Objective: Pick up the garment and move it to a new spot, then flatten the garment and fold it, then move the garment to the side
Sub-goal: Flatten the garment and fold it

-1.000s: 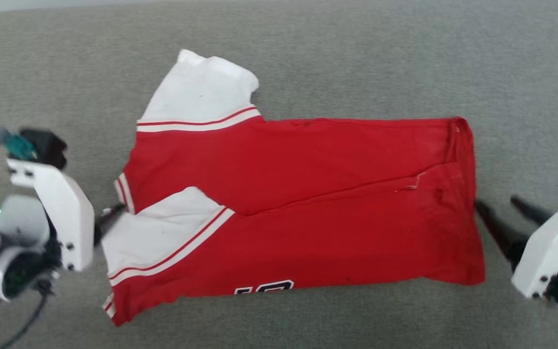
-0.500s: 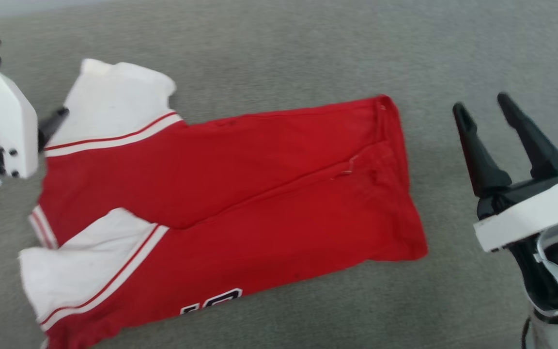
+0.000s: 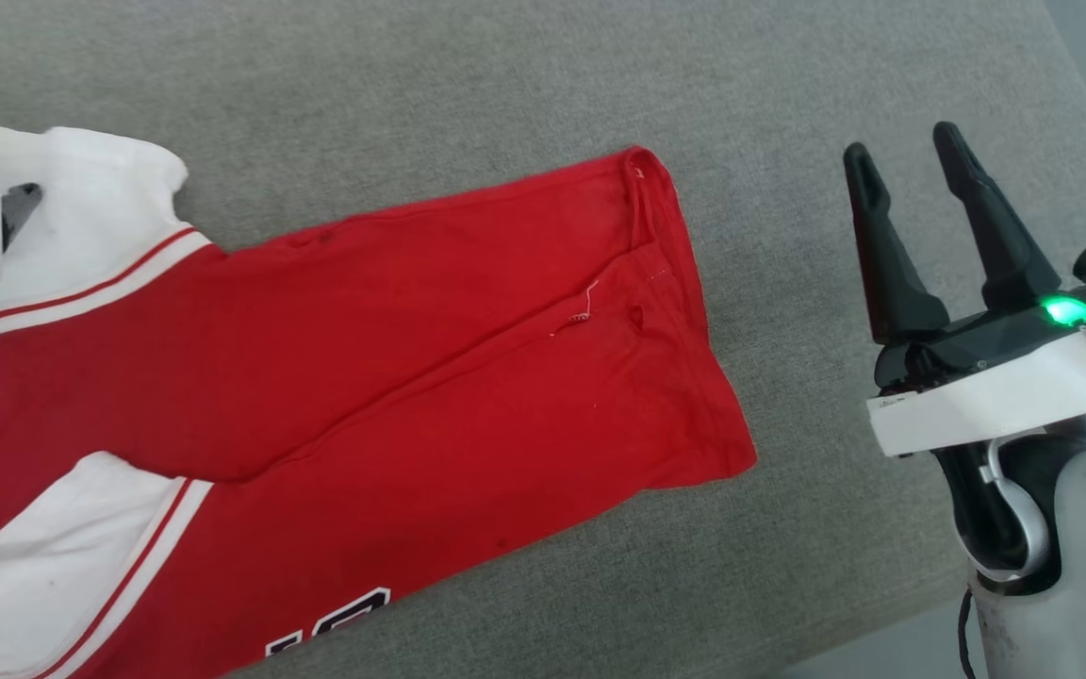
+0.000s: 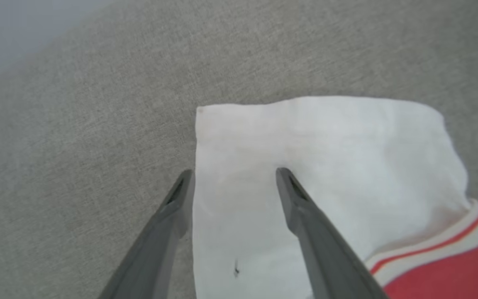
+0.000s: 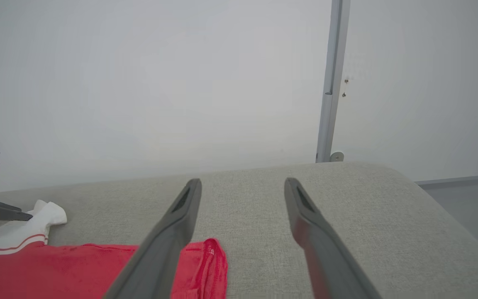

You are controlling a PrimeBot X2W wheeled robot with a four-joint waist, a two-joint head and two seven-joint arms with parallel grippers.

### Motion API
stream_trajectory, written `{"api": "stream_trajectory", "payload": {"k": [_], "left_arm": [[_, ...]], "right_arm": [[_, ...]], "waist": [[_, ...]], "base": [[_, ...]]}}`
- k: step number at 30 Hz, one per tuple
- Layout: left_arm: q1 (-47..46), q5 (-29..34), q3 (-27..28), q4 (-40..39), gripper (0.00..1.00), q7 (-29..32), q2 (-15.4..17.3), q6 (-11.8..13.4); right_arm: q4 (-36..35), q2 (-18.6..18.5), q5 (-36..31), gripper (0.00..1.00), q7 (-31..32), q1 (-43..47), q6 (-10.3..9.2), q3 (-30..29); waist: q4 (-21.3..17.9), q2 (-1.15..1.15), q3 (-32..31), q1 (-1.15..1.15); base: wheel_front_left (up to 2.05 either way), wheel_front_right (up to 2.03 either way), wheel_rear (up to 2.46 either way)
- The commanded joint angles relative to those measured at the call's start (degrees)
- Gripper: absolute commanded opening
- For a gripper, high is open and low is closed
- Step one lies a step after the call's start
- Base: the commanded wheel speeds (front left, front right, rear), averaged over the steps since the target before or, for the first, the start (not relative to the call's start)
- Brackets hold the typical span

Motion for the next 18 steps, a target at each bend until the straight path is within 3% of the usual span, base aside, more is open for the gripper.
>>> {"api": "stream_trajectory", "payload": {"k": [1,9,12,13,14,15,18], "left_arm": [[-1.33,0.28,-0.11,2.7,1.0,0.57,-0.64,-0.3],[-3.34,1.04,-1.29,11.85,1.0,3.21,-4.36,0.18],[-3.12,-0.14,-2.03,14.62,1.0,7.06,-6.39,0.42],[-2.73,-0.41,-2.8,15.02,0.36,9.12,-6.97,-0.42],[-2.73,-0.41,-2.8,15.02,0.36,9.12,-6.97,-0.42],[-2.88,-0.6,-3.12,15.52,0.0,10.33,-7.31,-0.24],[-4.48,-0.58,-3.18,15.98,0.0,11.11,-8.49,-0.71]], "right_arm": [[0.19,0.08,0.32,1.0,-0.11,-0.79,0.0,0.4],[2.1,-1.63,2.95,1.0,2.77,-3.07,0.0,2.79],[3.83,-2.5,4.1,1.0,5.5,-4.94,0.0,4.05],[4.66,-2.65,4.88,1.0,6.82,-5.66,0.0,4.51],[4.66,-2.65,4.88,1.0,6.82,-5.66,0.0,4.51],[5.65,-2.78,5.37,1.0,8.2,-6.65,0.0,4.78],[9.23,-3.34,6.98,1.0,12.98,-10.55,0.0,6.23]], "waist": [[-0.86,0.0,1.25,0.0],[-1.3,0.0,3.7,0.0],[-1.13,0.0,4.29,0.0],[-1.04,0.0,4.42,0.0],[-1.04,0.0,4.42,0.0],[-0.91,0.0,4.61,0.0],[-0.36,0.0,5.3,0.0]], "base": [[0.0,0.0,0.0],[0.0,0.0,0.0],[0.0,0.0,0.0],[0.0,0.0,0.0],[0.0,0.0,0.0],[0.0,0.0,0.0],[0.0,0.0,0.0]]}}
